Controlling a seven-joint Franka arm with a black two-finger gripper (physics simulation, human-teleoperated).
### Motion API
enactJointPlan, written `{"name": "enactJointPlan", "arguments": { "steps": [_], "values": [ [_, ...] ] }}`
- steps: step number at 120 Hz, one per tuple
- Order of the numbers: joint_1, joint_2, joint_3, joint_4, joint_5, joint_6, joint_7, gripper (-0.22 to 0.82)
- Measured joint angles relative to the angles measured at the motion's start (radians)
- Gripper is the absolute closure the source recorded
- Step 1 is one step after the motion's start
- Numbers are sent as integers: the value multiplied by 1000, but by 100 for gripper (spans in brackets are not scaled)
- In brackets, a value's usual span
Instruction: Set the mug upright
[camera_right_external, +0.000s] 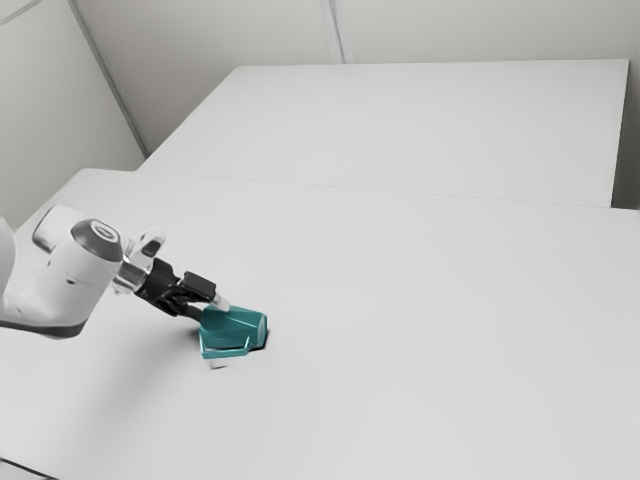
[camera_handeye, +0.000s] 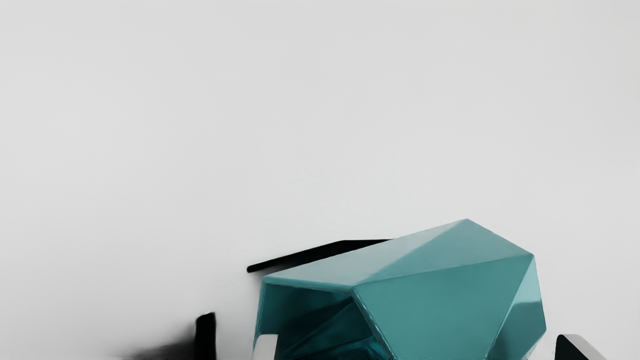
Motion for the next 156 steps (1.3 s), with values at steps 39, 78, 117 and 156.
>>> {"name": "enactJointPlan", "arguments": {
  "steps": [39, 78, 117, 156],
  "values": [
    [30, -6, 0, -32, -165, -15, 56, 0],
    [35, -4, -1, -67, -260, -37, 103, 4],
    [26, -1, 0, -76, -300, -40, 130, 47],
    [17, -6, -1, -65, -310, -37, 140, 57]
  ]
}}
